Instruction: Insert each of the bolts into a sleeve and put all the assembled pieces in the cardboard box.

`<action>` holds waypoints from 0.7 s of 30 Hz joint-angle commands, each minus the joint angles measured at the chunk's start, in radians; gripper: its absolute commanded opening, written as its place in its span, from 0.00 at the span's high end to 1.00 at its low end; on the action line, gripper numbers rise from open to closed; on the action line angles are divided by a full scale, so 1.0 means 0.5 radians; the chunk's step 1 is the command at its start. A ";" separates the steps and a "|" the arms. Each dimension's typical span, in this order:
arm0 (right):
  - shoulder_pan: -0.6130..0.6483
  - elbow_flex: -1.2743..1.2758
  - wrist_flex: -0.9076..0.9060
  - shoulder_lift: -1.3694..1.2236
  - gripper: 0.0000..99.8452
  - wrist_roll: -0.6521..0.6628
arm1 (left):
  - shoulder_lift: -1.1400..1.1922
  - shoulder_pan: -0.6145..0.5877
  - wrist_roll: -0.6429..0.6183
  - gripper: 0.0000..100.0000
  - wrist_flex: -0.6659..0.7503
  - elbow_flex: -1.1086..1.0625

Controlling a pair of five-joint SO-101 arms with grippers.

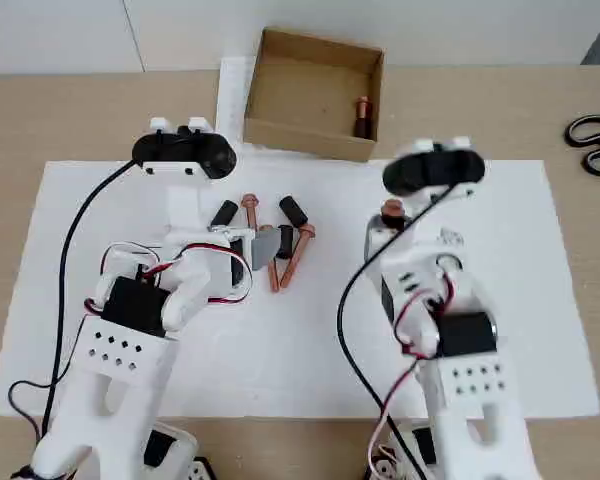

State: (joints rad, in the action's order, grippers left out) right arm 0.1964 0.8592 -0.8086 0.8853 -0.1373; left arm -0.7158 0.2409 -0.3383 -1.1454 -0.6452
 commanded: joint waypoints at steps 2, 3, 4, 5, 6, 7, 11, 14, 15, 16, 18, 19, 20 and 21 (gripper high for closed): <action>-0.005 -0.442 0.054 -0.410 1.00 0.018 | -0.049 -0.025 0.000 0.74 0.003 0.023; -0.005 -0.506 0.054 -0.502 1.00 0.018 | -0.049 -0.046 0.000 0.74 0.003 0.020; -0.005 -0.571 0.054 -0.588 1.00 0.018 | -0.049 -0.080 0.000 0.74 0.003 0.020; -0.005 -0.638 0.054 -0.674 1.00 0.018 | -0.046 -0.114 0.000 0.74 0.006 0.020; -0.005 -0.712 0.054 -0.763 1.00 0.018 | -0.046 -0.157 0.000 0.74 0.006 0.020; -0.005 -0.789 0.054 -0.852 1.00 0.018 | -0.046 -0.196 0.000 0.74 0.006 0.020; -0.008 -1.123 0.054 -1.238 1.00 0.018 | -0.049 -0.304 0.000 0.74 -0.006 0.020; -0.008 -1.409 0.038 -1.551 1.00 0.018 | -0.046 -0.328 0.000 0.74 -0.006 0.017; -0.008 -1.507 0.035 -1.659 1.00 0.018 | -0.046 -0.328 0.000 0.74 -0.006 0.014; -0.008 -1.602 0.035 -1.760 1.00 0.018 | -0.046 -0.328 0.000 0.74 -0.006 0.014; -0.020 -1.789 0.029 -1.956 1.00 0.018 | -0.046 -0.328 0.000 0.74 -0.006 0.014; -0.029 -1.887 0.008 -2.045 1.00 0.018 | -0.046 -0.328 0.000 0.74 -0.006 0.011; -0.035 -1.992 -0.032 -2.125 1.00 0.018 | -0.046 -0.328 0.000 0.74 -0.006 0.011; -0.038 -2.102 -0.084 -2.205 1.00 0.018 | -0.046 -0.328 0.000 0.74 -0.006 0.011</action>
State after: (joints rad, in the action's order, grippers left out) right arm 0.1918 -0.0015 -0.8163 -0.1427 -0.1373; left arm -0.7158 0.0859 -0.3383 -1.1454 -0.6452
